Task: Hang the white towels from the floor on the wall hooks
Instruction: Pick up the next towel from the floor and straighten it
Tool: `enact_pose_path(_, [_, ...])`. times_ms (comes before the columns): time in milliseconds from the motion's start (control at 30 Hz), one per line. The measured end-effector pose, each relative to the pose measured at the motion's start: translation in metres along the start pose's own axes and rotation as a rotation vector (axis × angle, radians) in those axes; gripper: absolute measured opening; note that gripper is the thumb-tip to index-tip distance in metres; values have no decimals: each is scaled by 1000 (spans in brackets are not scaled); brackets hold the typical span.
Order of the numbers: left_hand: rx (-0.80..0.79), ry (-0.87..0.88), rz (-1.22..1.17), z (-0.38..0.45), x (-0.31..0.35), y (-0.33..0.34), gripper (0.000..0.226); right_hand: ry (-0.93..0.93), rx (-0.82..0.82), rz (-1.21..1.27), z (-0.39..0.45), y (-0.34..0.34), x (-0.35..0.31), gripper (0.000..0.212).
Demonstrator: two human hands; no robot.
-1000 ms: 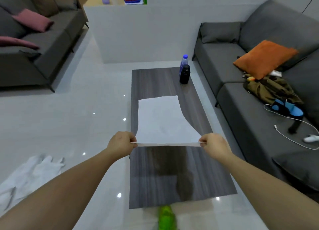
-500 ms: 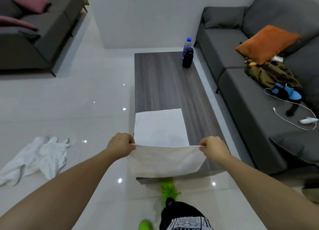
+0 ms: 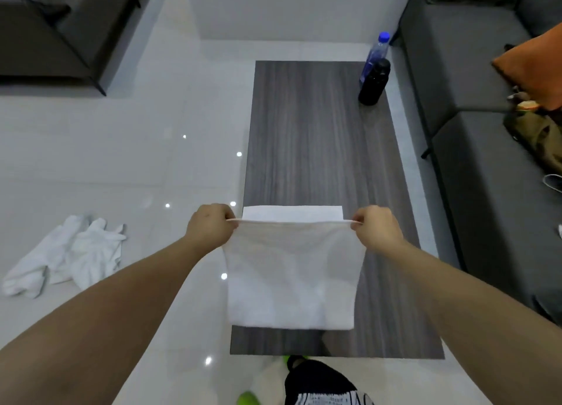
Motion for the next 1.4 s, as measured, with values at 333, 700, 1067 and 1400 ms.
enact_pose_path(333, [-136, -215, -180, 63, -21, 87, 35, 161, -203, 267, 81, 77, 35, 38])
enact_pose_path(700, [-547, -628, -424, 10, -73, 260, 35, 690, -690, 1093, 2, 295, 50, 13])
enact_pose_path(1067, [-340, -916, -1280, 18, -70, 289, 3, 867, -361, 1573, 18, 304, 28, 15])
enact_pose_path(1400, [-47, -471, -1571, -45, -36, 168, 30, 531, -83, 1810, -50, 215, -52, 27])
Point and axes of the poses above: each hand's wrist, its own z-axis towards the middle knuckle, its own y-axis out of the palm, x = y × z, the point moved 2 cm from there along z, towards the middle knuckle, and after that the axes turned 15 degrees about -x, right-handed, at the moved point
